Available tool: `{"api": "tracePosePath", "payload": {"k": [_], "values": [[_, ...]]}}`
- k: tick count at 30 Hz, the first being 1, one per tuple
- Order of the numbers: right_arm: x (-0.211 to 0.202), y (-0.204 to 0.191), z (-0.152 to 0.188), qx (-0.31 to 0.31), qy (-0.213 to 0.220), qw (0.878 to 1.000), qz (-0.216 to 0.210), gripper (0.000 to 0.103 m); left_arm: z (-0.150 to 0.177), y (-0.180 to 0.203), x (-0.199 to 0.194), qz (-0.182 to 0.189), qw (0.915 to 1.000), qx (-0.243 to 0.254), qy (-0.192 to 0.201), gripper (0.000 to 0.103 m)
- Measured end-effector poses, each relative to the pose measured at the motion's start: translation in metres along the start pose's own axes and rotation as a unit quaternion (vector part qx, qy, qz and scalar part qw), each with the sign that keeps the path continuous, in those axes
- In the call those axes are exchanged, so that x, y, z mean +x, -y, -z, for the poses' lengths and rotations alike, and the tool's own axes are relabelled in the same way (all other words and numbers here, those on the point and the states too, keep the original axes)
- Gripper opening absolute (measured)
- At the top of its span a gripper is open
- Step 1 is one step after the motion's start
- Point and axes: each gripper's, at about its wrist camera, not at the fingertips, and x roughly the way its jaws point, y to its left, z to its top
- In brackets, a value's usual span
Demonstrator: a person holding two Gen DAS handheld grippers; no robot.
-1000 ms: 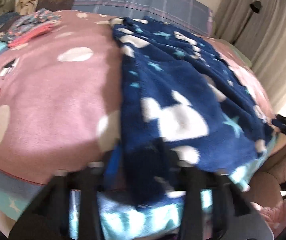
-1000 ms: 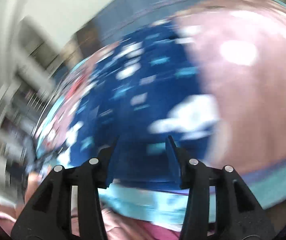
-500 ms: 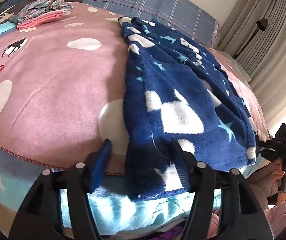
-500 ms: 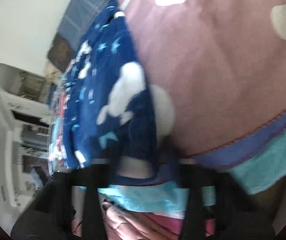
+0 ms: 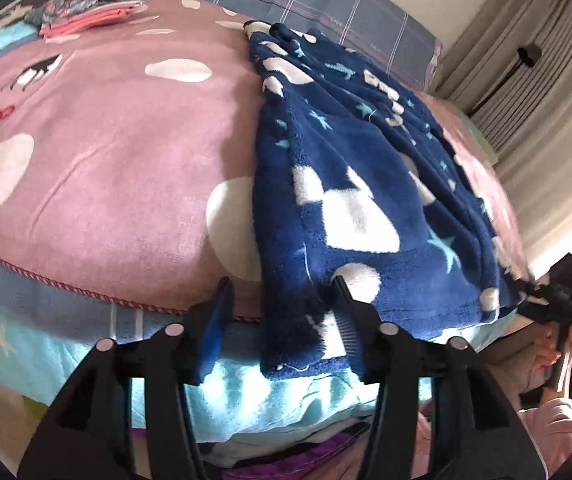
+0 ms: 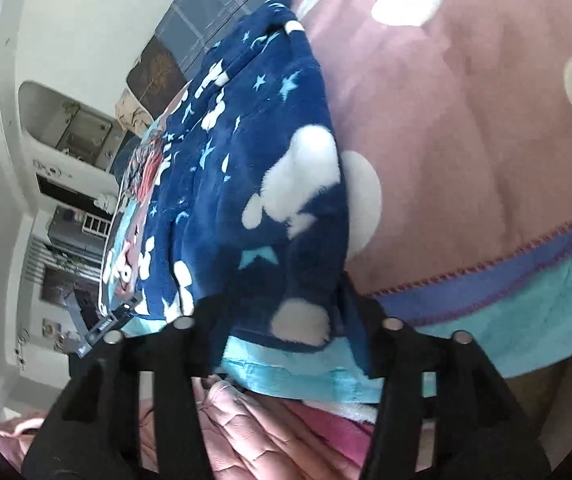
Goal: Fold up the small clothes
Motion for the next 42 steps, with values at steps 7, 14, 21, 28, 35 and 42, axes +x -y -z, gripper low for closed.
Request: {"api": "tracePosePath", "payload": {"k": [7, 14, 21, 28, 35, 42], "values": [[0.007, 0.005, -0.010, 0.033, -0.001, 0.999, -0.028, 0.010, -0.008, 0.020, 0.010, 0.031, 0.9992, 0.023, -0.009, 0.007], [-0.060, -0.045, -0.029, -0.036, 0.102, 0.987, -0.122, 0.010, -0.056, 0.045, -0.070, 0.109, 0.9864, 0.022, 0.122, 0.008], [-0.070, -0.061, -0.053, -0.061, 0.125, 0.982, -0.126, 0.010, -0.088, 0.064, -0.080, 0.112, 0.9806, 0.046, 0.154, 0.008], [-0.073, -0.088, -0.086, -0.100, 0.164, 0.977, -0.097, 0.011, -0.128, 0.077, -0.075, 0.063, 0.9793, 0.075, 0.177, 0.009], [-0.062, -0.106, -0.140, -0.110, 0.204, 0.969, -0.082, 0.011, -0.184, 0.087, -0.067, 0.058, 0.9732, 0.072, 0.211, 0.009], [-0.044, -0.124, -0.192, -0.129, 0.226, 0.964, -0.046, 0.011, -0.239, 0.087, -0.050, 0.047, 0.9705, 0.067, 0.227, 0.009]]}}
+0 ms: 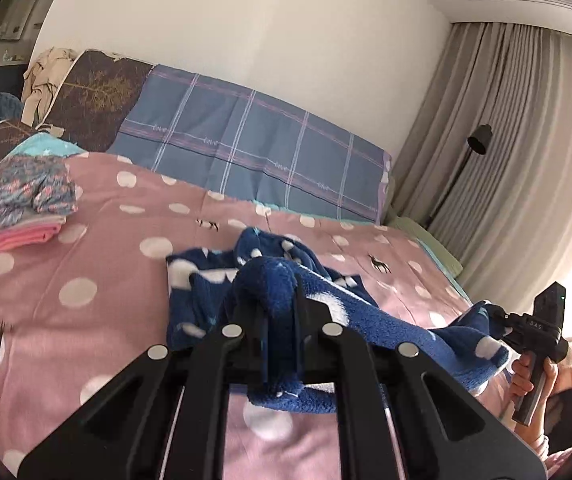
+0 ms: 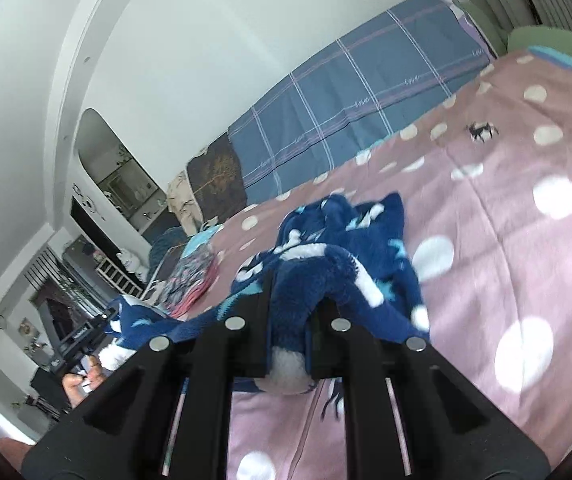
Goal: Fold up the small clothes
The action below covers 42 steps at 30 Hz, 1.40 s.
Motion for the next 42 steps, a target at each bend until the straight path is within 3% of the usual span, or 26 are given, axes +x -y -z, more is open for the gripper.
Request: {"api": "tracePosePath", "payload": {"k": [12, 21, 26, 31, 36, 39, 41, 42], "values": [[0.078, 0.004, -0.057, -0.035, 0.018, 0.998, 0.042, 0.011, -0.056, -0.022, 0.077, -0.036, 0.9993, 0.003, 0.009, 0.009], [0.174, 0.031, -0.104, -0.040, -0.009, 0.995, 0.088, 0.011, -0.089, -0.051, 0.176, -0.074, 0.9969, 0.020, -0.018, 0.009], [0.251, 0.071, -0.107, -0.018, -0.054, 0.990, 0.127, 0.011, -0.080, -0.085, 0.250, -0.101, 0.9931, 0.003, -0.061, 0.009], [0.307, 0.117, -0.088, 0.007, -0.098, 0.980, 0.175, 0.012, -0.040, -0.122, 0.329, -0.139, 0.9813, 0.000, -0.133, 0.011], [0.315, 0.130, -0.079, 0.012, -0.103, 0.980, 0.173, 0.012, -0.030, -0.147, 0.340, -0.106, 0.9826, -0.040, -0.147, 0.014], [0.312, 0.121, -0.081, -0.009, -0.103, 0.979, 0.176, 0.014, -0.034, -0.146, 0.331, -0.089, 0.9854, -0.029, -0.142, 0.022], [0.303, 0.110, -0.082, -0.027, -0.098, 0.980, 0.173, 0.019, -0.037, -0.138, 0.321, -0.083, 0.9871, -0.016, -0.136, 0.038], [0.297, 0.105, -0.082, -0.032, -0.095, 0.981, 0.168, 0.031, -0.039, -0.132, 0.315, -0.083, 0.9881, -0.012, -0.129, 0.053]]}}
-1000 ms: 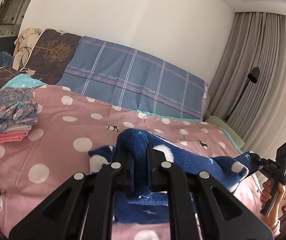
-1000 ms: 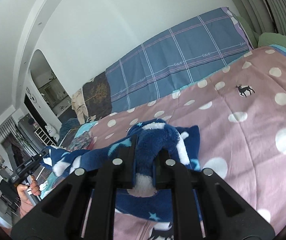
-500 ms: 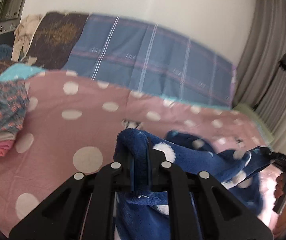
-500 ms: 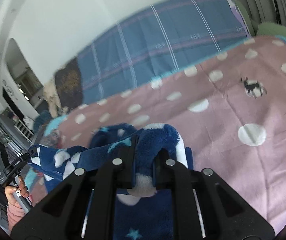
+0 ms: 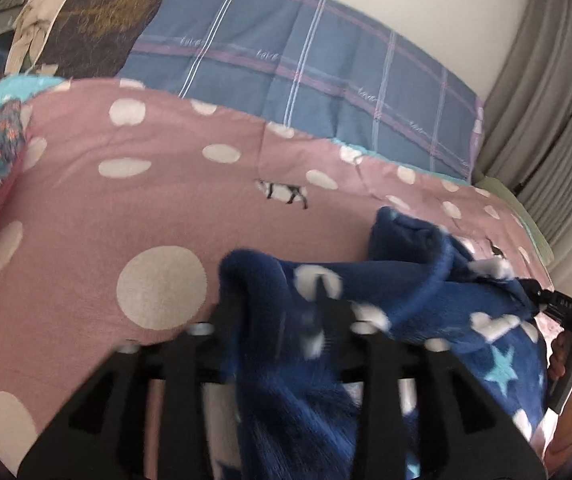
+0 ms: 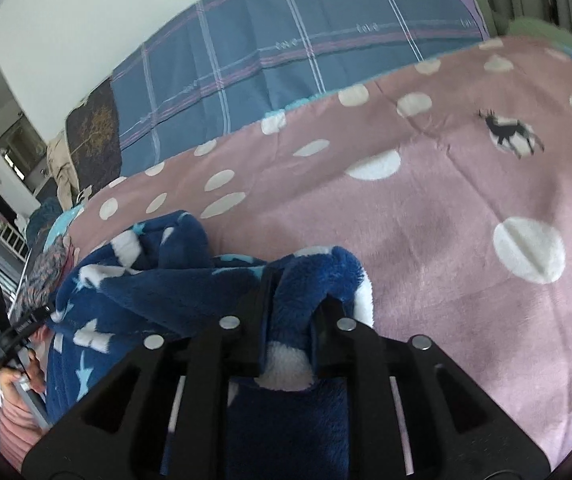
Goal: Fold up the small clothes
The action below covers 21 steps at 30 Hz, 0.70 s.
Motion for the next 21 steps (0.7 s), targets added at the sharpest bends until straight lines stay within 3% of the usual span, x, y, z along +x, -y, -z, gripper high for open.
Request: {"api": "tracePosePath", "payload": {"k": [1, 2, 6, 11, 14, 16, 18, 19, 21], "values": [[-0.011, -0.004, 0.001, -0.004, 0.009, 1.000, -0.007, 0.040, 0.001, 0.003, -0.015, -0.002, 0.9998, 0.004, 0.018, 0.060], [-0.019, -0.006, 0.002, -0.008, 0.017, 1.000, -0.013, 0.051, 0.003, 0.005, -0.024, 0.003, 0.9996, 0.008, 0.027, 0.060], [-0.042, -0.022, 0.011, -0.045, 0.013, 0.998, -0.035, 0.051, 0.011, 0.018, -0.055, 0.050, 0.9979, 0.029, 0.028, 0.060], [-0.012, -0.073, 0.031, -0.158, -0.076, 0.984, -0.036, 0.047, 0.026, 0.063, -0.035, 0.078, 0.9885, 0.117, -0.056, 0.058], [0.022, -0.107, 0.034, -0.223, -0.111, 0.968, -0.003, 0.042, 0.035, 0.094, -0.003, 0.094, 0.9729, 0.172, -0.123, 0.057], [0.040, -0.118, 0.024, -0.232, -0.113, 0.966, 0.017, 0.038, 0.033, 0.112, 0.020, 0.056, 0.9667, 0.212, -0.131, 0.057], [0.060, -0.119, -0.001, -0.212, -0.098, 0.972, 0.036, 0.034, 0.017, 0.119, 0.037, 0.025, 0.9677, 0.225, -0.111, 0.057], [0.069, -0.112, -0.019, -0.187, -0.072, 0.977, 0.071, 0.034, 0.001, 0.118, 0.046, -0.026, 0.9711, 0.224, -0.078, 0.057], [0.078, -0.097, -0.037, -0.140, -0.046, 0.981, 0.125, 0.035, -0.021, 0.110, 0.055, -0.118, 0.9690, 0.214, -0.035, 0.058]]}}
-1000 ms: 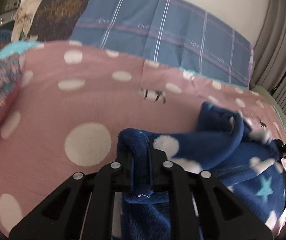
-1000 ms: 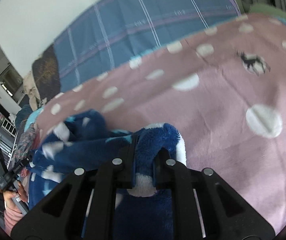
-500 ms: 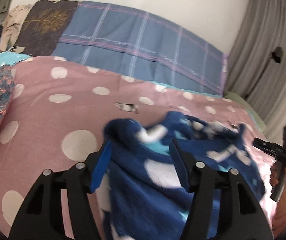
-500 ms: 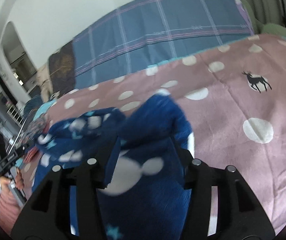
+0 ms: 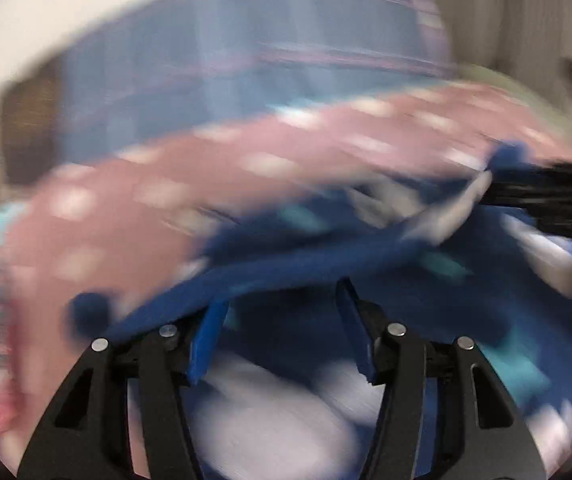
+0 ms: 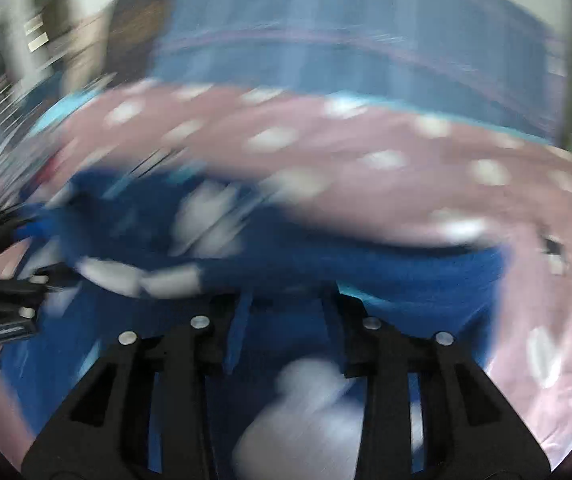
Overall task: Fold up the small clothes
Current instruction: 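Open both tools and release the folded onesie onto the bed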
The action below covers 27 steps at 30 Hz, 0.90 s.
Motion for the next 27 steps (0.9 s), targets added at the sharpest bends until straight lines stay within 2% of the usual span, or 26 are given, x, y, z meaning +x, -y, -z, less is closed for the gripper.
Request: {"api": "tracePosePath", "payload": {"k": [1, 2, 3, 5, 8, 11, 15, 19, 23, 27], "values": [[0.003, 0.013, -0.001, 0.033, -0.003, 0.999, 0.014, 0.036, -0.004, -0.009, 0.002, -0.074, 0.9971, -0.014, 0.007, 0.058], [0.002, 0.022, 0.003, 0.053, -0.005, 0.999, -0.003, 0.036, -0.003, -0.017, -0.001, -0.104, 0.9941, -0.029, 0.012, 0.058], [-0.003, 0.033, 0.011, 0.071, -0.004, 0.997, -0.035, 0.036, 0.001, -0.022, -0.005, -0.095, 0.9946, -0.038, 0.014, 0.059], [-0.018, 0.050, 0.031, 0.079, 0.000, 0.995, -0.064, 0.042, 0.020, -0.037, -0.018, -0.049, 0.9972, -0.055, 0.012, 0.062], [-0.048, 0.085, 0.064, 0.101, 0.011, 0.993, -0.063, 0.042, 0.063, -0.062, -0.042, -0.014, 0.9964, -0.083, -0.008, 0.065], [-0.085, 0.122, 0.108, 0.147, 0.016, 0.986, -0.079, 0.043, 0.113, -0.082, -0.079, 0.035, 0.9899, -0.136, -0.019, 0.066], [-0.132, 0.135, 0.174, 0.162, 0.010, 0.982, -0.092, 0.045, 0.181, -0.094, -0.131, 0.084, 0.9770, -0.195, -0.017, 0.067], [-0.165, 0.121, 0.225, 0.163, 0.005, 0.981, -0.110, 0.045, 0.226, -0.086, -0.157, 0.089, 0.9737, -0.209, -0.024, 0.067], [-0.177, 0.106, 0.250, 0.165, -0.002, 0.976, -0.141, 0.050, 0.243, -0.080, -0.159, 0.105, 0.9668, -0.231, -0.034, 0.067], [-0.182, 0.096, 0.264, 0.187, -0.010, 0.968, -0.168, 0.050, 0.245, -0.074, -0.149, 0.112, 0.9662, -0.227, -0.049, 0.067]]}}
